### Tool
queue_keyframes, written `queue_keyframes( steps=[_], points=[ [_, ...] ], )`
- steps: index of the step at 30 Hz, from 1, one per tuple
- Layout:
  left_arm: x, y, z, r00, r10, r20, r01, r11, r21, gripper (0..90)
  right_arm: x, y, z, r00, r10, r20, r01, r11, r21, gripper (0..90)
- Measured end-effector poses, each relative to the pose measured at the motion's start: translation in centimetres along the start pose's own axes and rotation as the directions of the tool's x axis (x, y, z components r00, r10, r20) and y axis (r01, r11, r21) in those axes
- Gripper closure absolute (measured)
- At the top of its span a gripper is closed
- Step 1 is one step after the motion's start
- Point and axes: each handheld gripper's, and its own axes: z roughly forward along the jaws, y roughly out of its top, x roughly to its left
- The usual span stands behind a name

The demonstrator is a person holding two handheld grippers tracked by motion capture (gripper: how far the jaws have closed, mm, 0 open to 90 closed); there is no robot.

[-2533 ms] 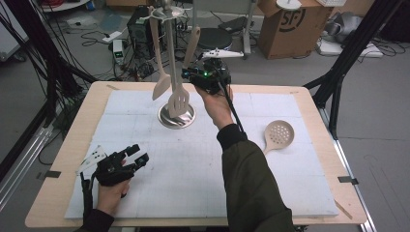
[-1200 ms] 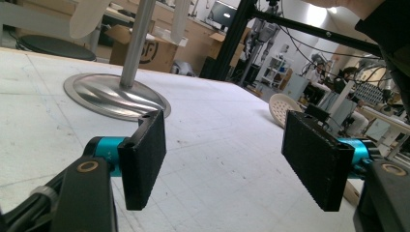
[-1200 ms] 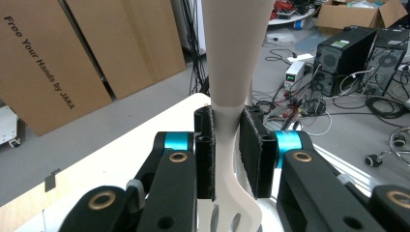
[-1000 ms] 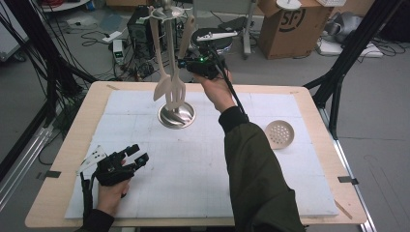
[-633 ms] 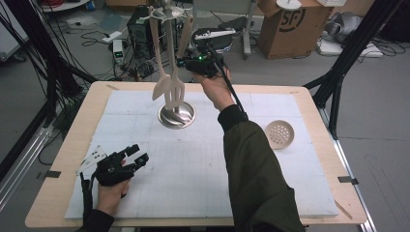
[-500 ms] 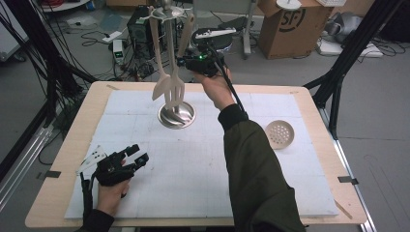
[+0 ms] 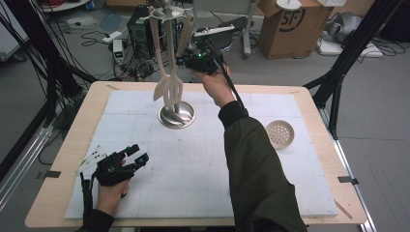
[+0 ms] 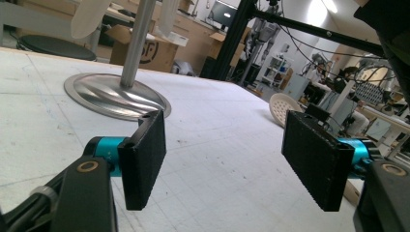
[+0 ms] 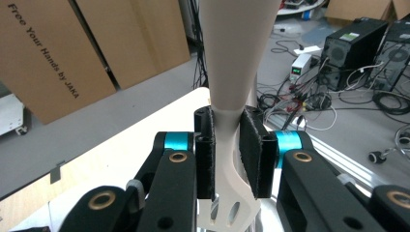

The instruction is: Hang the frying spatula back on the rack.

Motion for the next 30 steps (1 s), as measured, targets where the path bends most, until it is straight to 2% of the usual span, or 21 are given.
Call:
queue_keyframes(
  steps=[6,12,18,20,27,30],
  points=[
    [0.0,0.0,0.0,1.0,0.0,0.001,0.0,1.0,0.0,32.9,-0.2,-0.1,0.1,0.9998,0.003,-0.018,-0.002,0.9996,0.027,77.0],
    [0.0,0.0,0.0,1.0,0.003,-0.001,-0.003,1.0,0.001,32.9,-0.6,0.3,-0.4,0.9994,-0.014,-0.031,0.016,0.9982,0.057,77.0],
    [-0.1,0.0,0.0,1.0,0.006,-0.006,-0.006,1.0,0.003,32.9,-0.9,0.7,-0.7,0.9977,-0.045,-0.052,0.051,0.9922,0.114,77.0],
    [-0.1,0.0,0.0,1.0,0.007,-0.007,-0.007,1.0,0.005,32.9,-0.7,1.0,-0.9,0.9979,-0.032,-0.056,0.039,0.9902,0.134,77.0],
    [-0.1,0.0,0.1,0.9999,0.006,-0.01,-0.006,1.0,0.002,32.9,-0.9,1.6,-0.5,0.9951,-0.06,-0.079,0.072,0.9844,0.161,77.0],
    [-0.1,0.0,0.1,0.9999,0.006,-0.011,-0.006,1.0,0.001,32.9,-0.9,1.5,-0.3,0.9956,-0.047,-0.081,0.06,0.9839,0.168,77.0]
  ],
)
